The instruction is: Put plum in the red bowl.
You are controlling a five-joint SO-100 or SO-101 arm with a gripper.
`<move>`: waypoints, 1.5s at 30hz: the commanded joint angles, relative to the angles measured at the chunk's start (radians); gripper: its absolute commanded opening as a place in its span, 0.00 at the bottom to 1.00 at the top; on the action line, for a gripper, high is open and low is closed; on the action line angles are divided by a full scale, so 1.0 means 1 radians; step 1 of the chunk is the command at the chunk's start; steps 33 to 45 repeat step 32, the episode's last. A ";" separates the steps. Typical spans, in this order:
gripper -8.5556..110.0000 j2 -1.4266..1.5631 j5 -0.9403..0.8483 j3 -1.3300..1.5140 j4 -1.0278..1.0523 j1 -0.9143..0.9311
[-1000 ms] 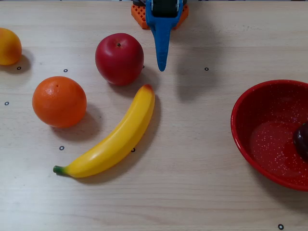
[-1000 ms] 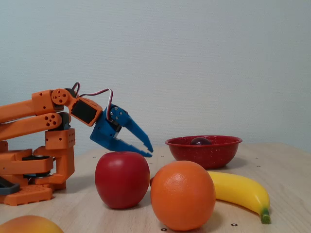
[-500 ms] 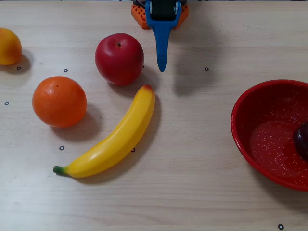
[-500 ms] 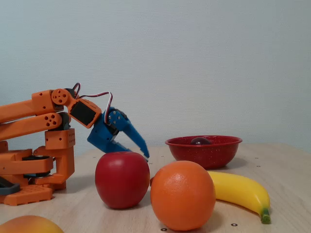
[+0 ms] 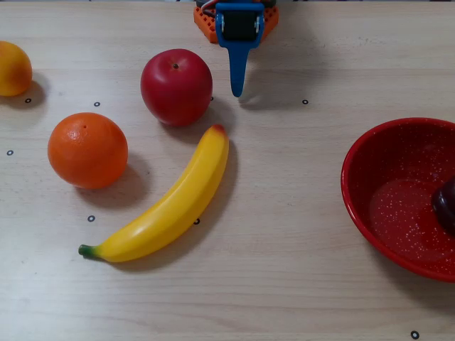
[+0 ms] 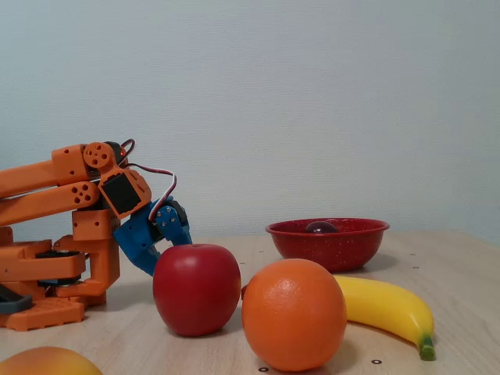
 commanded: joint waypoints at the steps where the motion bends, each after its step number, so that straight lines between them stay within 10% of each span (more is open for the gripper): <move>1: 0.07 0.015 -0.015 -0.009 0.060 -0.002; 45: 0.07 0.014 -0.028 -0.009 0.060 -0.014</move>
